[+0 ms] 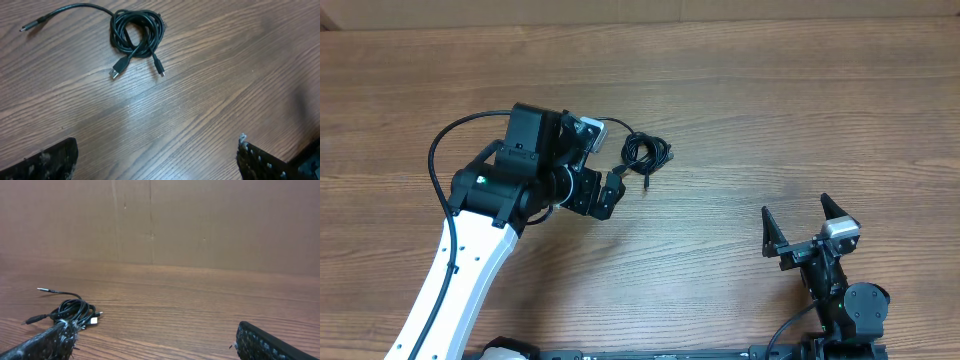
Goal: Untangle cables
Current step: 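Reach the left gripper forward over the coiled black cable bundle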
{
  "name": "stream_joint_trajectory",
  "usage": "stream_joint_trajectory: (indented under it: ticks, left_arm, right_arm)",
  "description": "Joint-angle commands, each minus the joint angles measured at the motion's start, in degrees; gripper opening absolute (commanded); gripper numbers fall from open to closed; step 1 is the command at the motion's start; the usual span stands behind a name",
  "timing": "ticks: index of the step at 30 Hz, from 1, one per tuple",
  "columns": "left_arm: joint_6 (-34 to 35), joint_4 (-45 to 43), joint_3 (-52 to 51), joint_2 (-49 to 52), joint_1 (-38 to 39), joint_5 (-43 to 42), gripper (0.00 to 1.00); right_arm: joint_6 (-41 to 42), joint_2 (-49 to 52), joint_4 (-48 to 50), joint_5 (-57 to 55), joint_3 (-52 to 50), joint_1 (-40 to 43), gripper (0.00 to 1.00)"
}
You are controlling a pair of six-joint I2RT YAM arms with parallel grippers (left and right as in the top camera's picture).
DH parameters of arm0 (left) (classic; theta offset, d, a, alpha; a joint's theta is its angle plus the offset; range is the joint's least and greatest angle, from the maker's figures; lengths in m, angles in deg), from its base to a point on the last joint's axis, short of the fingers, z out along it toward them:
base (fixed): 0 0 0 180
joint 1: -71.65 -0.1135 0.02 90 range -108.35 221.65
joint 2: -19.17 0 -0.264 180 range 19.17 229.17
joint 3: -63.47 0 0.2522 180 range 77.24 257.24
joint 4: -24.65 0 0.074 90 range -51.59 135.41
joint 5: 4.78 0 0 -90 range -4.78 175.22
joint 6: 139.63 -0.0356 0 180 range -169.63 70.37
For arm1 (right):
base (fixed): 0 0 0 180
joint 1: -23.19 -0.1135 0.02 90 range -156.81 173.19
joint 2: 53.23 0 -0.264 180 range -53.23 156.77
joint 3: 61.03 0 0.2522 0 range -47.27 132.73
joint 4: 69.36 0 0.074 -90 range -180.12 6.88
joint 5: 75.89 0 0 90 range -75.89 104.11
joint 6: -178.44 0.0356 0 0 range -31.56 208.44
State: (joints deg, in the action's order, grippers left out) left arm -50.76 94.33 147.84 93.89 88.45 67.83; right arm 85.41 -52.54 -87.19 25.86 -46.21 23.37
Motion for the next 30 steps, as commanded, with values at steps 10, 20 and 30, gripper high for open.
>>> stream_joint_trajectory:
  ticks: [10,20,30]
  left_arm:
    - [6.58,0.46,4.9,11.28,0.17,-0.55,1.0]
    - [10.99,2.86,18.97,25.59,2.75,7.74,1.0]
    - [19.08,1.14,22.03,37.51,4.07,16.96,1.0]
  right_arm:
    - [-0.24,-0.52,0.31,-0.28,-0.61,-0.17,1.0]
    - [-0.24,-0.52,0.31,-0.28,-0.61,-0.17,1.0]
    - [-0.24,-0.52,0.31,-0.28,-0.61,-0.17,1.0]
